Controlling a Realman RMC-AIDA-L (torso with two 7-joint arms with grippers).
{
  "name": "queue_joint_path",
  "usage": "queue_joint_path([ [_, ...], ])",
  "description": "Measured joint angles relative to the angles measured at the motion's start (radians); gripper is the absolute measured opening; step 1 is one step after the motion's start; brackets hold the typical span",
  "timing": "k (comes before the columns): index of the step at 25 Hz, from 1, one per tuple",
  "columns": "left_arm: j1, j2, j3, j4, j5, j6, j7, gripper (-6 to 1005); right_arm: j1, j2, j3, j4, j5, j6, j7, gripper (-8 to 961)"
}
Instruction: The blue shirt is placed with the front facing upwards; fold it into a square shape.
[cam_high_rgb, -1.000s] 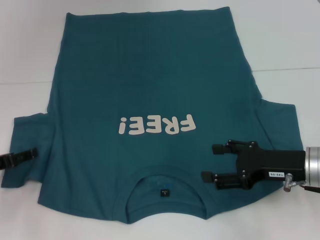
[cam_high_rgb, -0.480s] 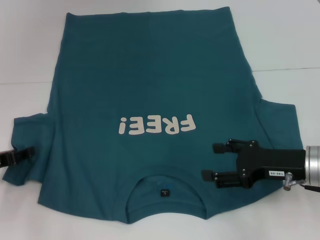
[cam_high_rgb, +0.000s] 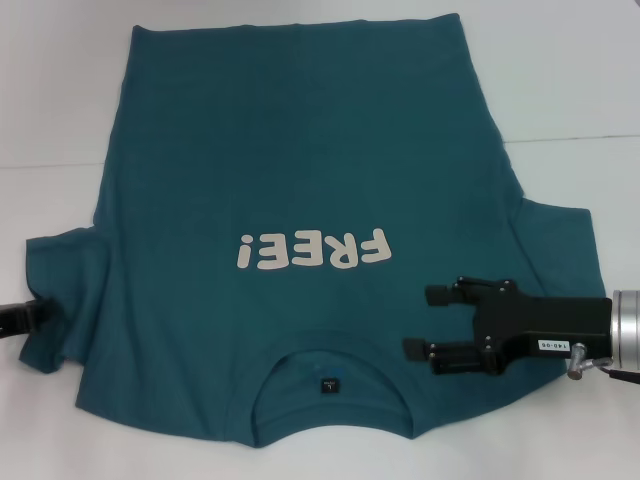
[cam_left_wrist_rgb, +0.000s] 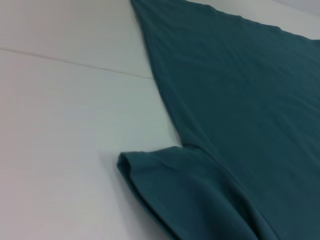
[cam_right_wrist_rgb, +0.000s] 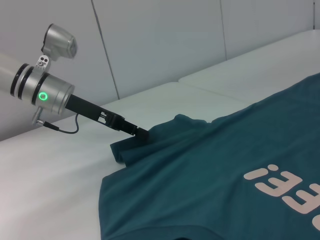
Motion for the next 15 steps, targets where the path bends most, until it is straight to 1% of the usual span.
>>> queue_joint_path([
  [4,0.001,-0.001,0.002,0.004,0.000,-0.012,-0.001,192,-0.001,0.000,0.000,-0.001,0.001,0.000,0.017,929],
  [10,-0.001,0.000,0.005,0.010,0.000,-0.014,0.000,32,-0.001,0.000,0.002,-0.002,0.004,-0.002,0.024,930],
  [13,0.005,-0.003,0.005,0.035,0.000,-0.013,-0.005,32,-0.001,0.000,0.002,-0.004,0.004,-0.002,0.025,930],
  [15,0.016,-0.009,0.004,0.064,0.000,-0.007,-0.010,32,-0.002,0.000,0.002,-0.005,0.004,-0.002,0.026,930],
])
